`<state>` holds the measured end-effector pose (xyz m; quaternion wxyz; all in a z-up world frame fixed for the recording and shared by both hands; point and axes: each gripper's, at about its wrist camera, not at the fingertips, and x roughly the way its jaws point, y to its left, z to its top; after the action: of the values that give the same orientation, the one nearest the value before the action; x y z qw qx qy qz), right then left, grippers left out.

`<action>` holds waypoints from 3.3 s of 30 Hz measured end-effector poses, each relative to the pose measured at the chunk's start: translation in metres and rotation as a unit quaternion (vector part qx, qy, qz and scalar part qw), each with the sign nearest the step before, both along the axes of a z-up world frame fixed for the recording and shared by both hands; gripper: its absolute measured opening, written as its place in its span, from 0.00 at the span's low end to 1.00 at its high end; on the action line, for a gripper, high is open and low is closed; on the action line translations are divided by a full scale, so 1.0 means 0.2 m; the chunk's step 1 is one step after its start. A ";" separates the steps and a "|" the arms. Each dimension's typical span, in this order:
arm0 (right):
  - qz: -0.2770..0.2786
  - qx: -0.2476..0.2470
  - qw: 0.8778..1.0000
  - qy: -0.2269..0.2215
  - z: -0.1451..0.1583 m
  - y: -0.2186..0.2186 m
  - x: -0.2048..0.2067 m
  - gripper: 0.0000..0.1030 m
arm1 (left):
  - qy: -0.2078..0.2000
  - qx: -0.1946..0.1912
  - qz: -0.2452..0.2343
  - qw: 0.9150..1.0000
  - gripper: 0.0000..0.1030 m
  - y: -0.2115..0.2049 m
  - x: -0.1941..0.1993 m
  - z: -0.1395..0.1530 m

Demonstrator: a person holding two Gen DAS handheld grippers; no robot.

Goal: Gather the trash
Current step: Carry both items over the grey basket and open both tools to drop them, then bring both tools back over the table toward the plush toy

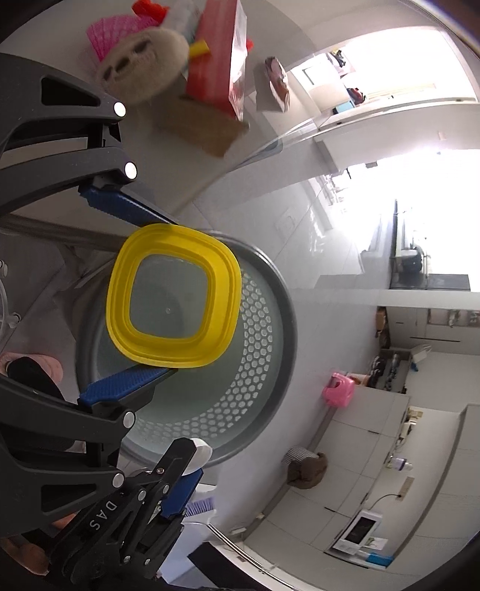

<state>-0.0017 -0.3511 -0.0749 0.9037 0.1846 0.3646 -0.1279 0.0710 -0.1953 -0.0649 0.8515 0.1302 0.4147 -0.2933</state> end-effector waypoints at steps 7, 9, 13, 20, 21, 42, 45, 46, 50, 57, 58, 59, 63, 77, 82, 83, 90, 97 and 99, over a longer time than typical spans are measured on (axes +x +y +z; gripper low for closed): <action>0.011 0.009 1.000 0.009 -0.04 -0.05 0.11 0.38 | 0.014 0.014 0.005 1.000 0.67 -0.02 0.08 -0.06; 0.012 0.012 1.000 0.010 -0.05 -0.06 0.13 0.38 | 0.016 0.018 0.009 1.000 0.68 -0.02 0.09 -0.07; 0.011 0.022 1.000 0.017 -0.08 -0.09 0.18 0.38 | 0.022 0.019 0.016 0.999 0.68 -0.02 0.11 -0.08; 0.009 0.039 0.999 0.019 -0.12 -0.12 0.21 0.38 | 0.023 0.025 0.025 0.999 0.69 -0.01 0.13 -0.09; 0.009 0.041 0.999 0.018 -0.12 -0.13 0.21 0.39 | 0.022 0.024 0.025 0.999 0.69 -0.01 0.13 -0.09; -0.017 0.043 0.999 -0.005 -0.09 -0.21 0.13 0.61 | 0.015 0.022 0.022 0.999 0.80 -0.03 0.12 -0.07; -0.017 0.046 0.999 -0.007 -0.08 -0.20 0.12 0.61 | 0.014 0.022 0.024 0.999 0.80 -0.02 0.12 -0.06; -0.017 0.047 0.999 -0.008 -0.08 -0.20 0.12 0.61 | 0.013 0.021 0.025 0.999 0.80 -0.02 0.11 -0.06; -0.017 0.049 0.999 -0.010 -0.08 -0.17 0.10 0.61 | 0.013 0.019 0.028 0.999 0.80 0.01 0.10 -0.05; -0.014 0.048 0.999 -0.015 -0.03 -0.13 0.06 0.61 | 0.004 0.009 0.033 0.999 0.80 0.07 0.06 0.01; -0.014 0.047 0.999 -0.016 -0.02 -0.12 0.05 0.61 | 0.002 0.006 0.034 0.999 0.80 0.08 0.06 0.03; -0.013 0.047 0.999 -0.018 -0.01 -0.11 0.05 0.62 | 0.001 0.004 0.035 0.999 0.80 0.09 0.05 0.03; -0.011 0.042 0.999 -0.026 0.04 -0.07 0.01 0.65 | -0.004 -0.002 0.040 0.999 0.82 0.14 0.02 0.09; 0.018 0.022 0.999 -0.034 0.19 0.19 -0.06 0.68 | -0.033 -0.026 0.072 0.996 0.84 0.44 -0.07 0.25; 0.035 0.011 0.999 -0.037 0.24 0.32 -0.06 0.73 | -0.042 -0.036 0.088 0.995 0.85 0.57 -0.08 0.29; 0.039 0.009 0.999 -0.036 0.24 0.34 -0.05 0.73 | -0.043 -0.038 0.090 0.994 0.85 0.59 -0.08 0.30; 0.067 0.008 0.997 -0.031 0.25 0.51 -0.02 0.73 | -0.061 -0.047 0.116 0.990 0.87 0.78 -0.12 0.35; 0.098 0.006 0.995 -0.032 0.25 0.69 -0.01 0.74 | -0.073 -0.042 0.144 0.986 0.88 0.99 -0.13 0.36; 0.107 0.004 0.994 -0.035 0.26 0.73 -0.02 0.75 | -0.074 -0.042 0.154 0.984 0.88 1.05 -0.14 0.36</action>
<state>-0.0048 -0.2046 -0.0228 0.9235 0.1524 0.3512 -0.0229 0.0439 0.0143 0.0080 0.9197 0.0502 0.3525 -0.1654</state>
